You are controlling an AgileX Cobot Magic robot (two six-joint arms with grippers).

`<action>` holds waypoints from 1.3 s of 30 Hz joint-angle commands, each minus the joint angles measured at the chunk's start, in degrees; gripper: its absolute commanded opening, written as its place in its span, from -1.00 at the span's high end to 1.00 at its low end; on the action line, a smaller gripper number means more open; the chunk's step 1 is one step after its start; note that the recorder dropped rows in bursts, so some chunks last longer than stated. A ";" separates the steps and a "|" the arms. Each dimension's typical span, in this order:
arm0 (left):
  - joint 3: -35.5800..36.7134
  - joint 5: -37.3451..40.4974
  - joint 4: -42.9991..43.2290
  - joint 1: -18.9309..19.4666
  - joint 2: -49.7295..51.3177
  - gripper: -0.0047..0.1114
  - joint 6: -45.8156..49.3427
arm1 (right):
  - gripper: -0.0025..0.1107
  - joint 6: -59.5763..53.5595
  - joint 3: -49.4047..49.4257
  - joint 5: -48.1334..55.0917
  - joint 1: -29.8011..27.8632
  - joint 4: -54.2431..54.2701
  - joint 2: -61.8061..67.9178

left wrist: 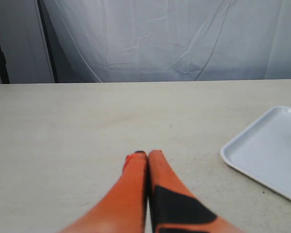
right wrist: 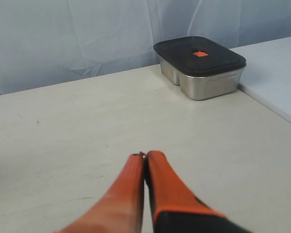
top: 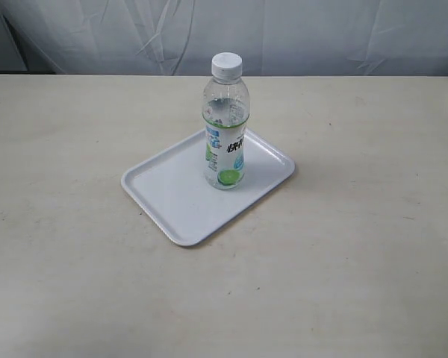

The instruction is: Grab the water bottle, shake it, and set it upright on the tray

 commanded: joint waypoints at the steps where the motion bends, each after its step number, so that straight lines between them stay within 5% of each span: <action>1: 0.14 -0.06 -0.05 0.03 -0.24 0.91 -0.23 | 0.86 0.64 0.28 -0.01 -0.30 -0.93 -0.40; 39: 0.14 -0.06 -0.05 0.03 -0.24 0.91 -0.23 | 0.86 2.17 0.28 -0.03 -0.30 0.03 -0.40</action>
